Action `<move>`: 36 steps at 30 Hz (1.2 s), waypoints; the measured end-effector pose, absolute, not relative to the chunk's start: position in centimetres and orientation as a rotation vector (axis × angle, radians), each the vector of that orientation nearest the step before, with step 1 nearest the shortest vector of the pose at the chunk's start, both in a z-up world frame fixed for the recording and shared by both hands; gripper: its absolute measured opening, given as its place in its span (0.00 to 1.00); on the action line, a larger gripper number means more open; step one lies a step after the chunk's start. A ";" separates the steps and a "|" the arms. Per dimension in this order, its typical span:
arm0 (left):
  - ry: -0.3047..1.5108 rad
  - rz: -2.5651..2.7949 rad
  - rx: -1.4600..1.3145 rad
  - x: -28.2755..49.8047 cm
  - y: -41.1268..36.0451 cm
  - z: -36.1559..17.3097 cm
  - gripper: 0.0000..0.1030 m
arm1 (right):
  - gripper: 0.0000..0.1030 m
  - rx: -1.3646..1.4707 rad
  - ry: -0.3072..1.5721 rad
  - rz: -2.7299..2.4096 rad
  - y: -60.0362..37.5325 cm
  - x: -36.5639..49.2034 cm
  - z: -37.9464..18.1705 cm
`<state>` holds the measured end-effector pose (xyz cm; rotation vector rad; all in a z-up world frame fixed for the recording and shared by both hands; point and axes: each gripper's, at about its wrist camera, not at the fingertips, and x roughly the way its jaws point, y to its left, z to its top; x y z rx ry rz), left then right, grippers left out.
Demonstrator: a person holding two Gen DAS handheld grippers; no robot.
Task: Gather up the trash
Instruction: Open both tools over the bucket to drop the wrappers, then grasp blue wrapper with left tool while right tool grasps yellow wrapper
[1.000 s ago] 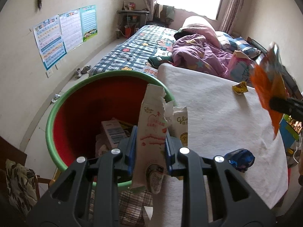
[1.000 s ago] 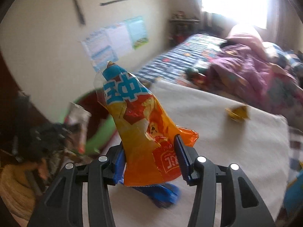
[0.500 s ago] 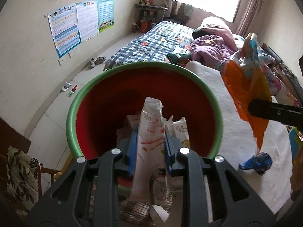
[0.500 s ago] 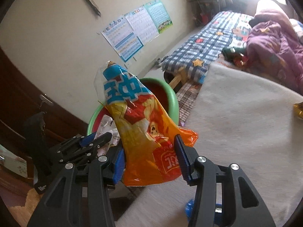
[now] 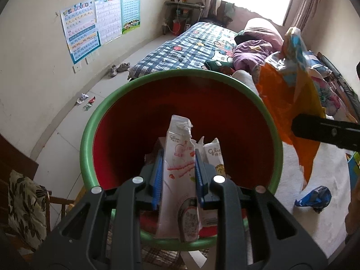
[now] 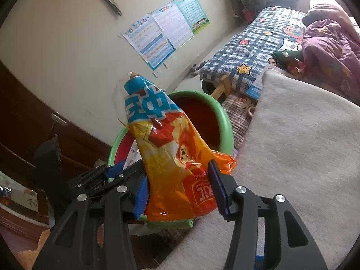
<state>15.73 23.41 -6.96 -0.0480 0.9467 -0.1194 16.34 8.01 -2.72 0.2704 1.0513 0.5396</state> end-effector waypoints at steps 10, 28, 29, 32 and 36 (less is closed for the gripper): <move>0.935 -0.052 -0.104 15.1 24.5 -6.8 0.67 | 0.72 0.372 1.030 0.573 6.1 15.9 -2.1; 0.823 -0.679 0.273 8.8 7.2 -4.9 0.87 | 0.79 0.444 0.988 0.023 -17.4 12.4 -3.3; 0.809 -0.723 0.359 7.9 5.5 -5.3 0.88 | 0.81 0.436 0.989 0.005 -18.3 12.6 -3.3; 0.790 -0.801 0.550 6.1 1.8 -7.0 0.88 | 0.83 0.421 0.994 -0.037 -20.4 13.6 -3.5; 0.868 -0.832 0.563 6.3 -0.3 -8.8 0.77 | 0.83 0.431 0.979 -0.086 -23.0 15.6 -4.3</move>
